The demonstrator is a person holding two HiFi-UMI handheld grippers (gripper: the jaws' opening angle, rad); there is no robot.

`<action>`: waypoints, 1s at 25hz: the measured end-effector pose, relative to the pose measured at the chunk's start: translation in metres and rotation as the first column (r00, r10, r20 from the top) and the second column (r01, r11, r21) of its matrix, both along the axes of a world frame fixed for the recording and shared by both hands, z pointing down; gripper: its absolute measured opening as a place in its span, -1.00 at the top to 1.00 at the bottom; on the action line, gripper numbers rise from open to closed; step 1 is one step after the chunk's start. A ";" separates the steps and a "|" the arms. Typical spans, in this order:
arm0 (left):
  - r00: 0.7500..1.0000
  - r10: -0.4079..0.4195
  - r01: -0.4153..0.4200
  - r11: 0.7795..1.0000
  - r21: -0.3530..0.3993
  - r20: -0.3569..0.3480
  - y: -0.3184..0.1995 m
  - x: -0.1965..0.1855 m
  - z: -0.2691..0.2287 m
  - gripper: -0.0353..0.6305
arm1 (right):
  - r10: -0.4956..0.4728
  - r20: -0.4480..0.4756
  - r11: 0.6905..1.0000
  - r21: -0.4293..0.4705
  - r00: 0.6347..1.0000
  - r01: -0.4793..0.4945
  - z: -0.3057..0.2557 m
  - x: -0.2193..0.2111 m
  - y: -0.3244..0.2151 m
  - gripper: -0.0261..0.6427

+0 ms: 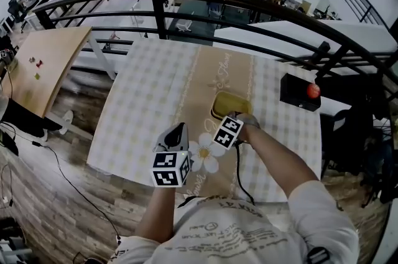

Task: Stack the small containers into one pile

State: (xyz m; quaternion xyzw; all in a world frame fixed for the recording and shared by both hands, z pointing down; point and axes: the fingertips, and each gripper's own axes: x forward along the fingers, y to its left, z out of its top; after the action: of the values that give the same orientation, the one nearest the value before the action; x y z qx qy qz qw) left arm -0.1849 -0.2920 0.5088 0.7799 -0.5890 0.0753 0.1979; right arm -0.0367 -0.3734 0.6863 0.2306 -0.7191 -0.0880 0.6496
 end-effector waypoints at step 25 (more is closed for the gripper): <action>1.000 0.027 -0.027 1.000 -0.001 -0.011 0.000 0.003 0.005 0.88 | 0.140 0.226 0.990 -0.065 0.964 -0.129 -0.007 -0.003 0.008 0.70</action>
State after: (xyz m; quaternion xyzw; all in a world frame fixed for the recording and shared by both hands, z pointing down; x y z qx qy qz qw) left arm -0.1820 -0.2917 0.5136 0.7880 -0.5774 0.0739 0.2007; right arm -0.0399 -0.3658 0.6798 0.2713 -0.7741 0.0015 0.5720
